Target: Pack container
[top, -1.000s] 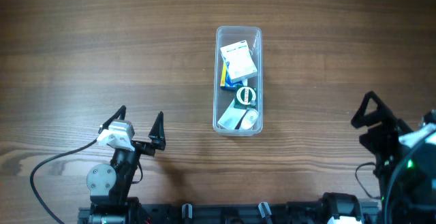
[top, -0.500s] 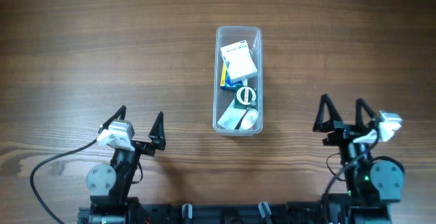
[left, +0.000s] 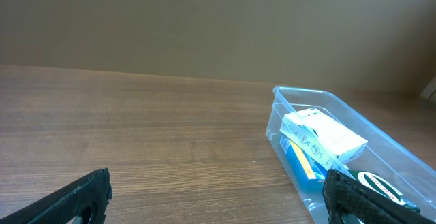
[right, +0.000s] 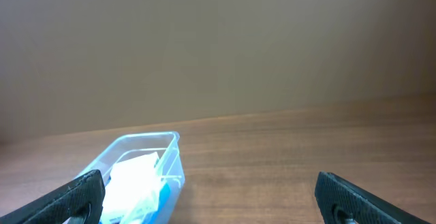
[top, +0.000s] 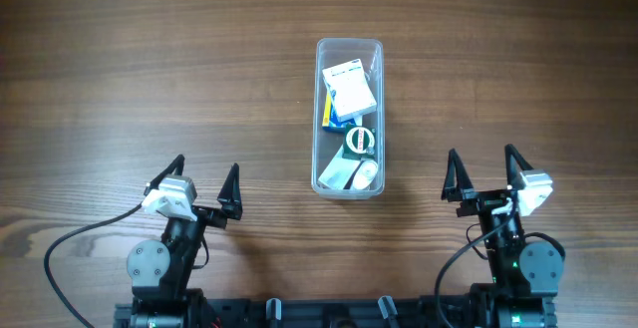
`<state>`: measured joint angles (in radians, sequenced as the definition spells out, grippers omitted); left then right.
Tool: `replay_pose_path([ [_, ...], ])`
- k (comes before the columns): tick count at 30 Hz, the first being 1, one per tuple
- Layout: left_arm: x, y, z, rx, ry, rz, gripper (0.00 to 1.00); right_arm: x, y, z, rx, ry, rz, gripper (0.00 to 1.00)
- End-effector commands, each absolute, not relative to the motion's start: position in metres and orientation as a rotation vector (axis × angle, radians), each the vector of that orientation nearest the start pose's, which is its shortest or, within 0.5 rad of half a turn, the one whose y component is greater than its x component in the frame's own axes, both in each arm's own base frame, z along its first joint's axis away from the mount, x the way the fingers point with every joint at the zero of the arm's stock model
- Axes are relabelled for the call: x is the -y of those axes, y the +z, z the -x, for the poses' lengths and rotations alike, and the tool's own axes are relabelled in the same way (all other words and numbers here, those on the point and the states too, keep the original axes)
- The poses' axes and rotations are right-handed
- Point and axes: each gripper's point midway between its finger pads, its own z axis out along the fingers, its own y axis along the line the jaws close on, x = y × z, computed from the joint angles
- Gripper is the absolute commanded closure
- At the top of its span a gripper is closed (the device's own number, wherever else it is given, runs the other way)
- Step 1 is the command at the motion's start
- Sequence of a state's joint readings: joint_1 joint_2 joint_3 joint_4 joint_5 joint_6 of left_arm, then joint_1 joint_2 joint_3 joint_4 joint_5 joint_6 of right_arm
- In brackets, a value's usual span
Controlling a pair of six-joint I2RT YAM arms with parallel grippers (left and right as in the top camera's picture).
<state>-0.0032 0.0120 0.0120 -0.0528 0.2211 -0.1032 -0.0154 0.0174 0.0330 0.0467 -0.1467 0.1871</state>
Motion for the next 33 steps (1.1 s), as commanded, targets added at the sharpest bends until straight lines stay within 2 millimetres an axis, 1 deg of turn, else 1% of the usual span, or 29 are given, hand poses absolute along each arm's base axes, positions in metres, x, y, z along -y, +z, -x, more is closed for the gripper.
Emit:
replay_pose_path([
  [1, 0.0343, 0.1618, -0.2428, -1.628, -0.252, -0.065, 0.0, -0.0301, 0.1837, -0.2439, -1.538, 0.233, 0.049, 0.0],
  [3, 0.0343, 0.1618, -0.2428, -1.628, -0.252, -0.065, 0.0, -0.0313, 0.1787, -0.2439, -1.556, 0.198, 0.089, 0.0],
  [33, 0.0343, 0.1618, -0.2428, -1.628, -0.252, -0.065, 0.0, -0.0299, 0.1787, -0.2442, -1.556, 0.192, 0.083, 0.0],
])
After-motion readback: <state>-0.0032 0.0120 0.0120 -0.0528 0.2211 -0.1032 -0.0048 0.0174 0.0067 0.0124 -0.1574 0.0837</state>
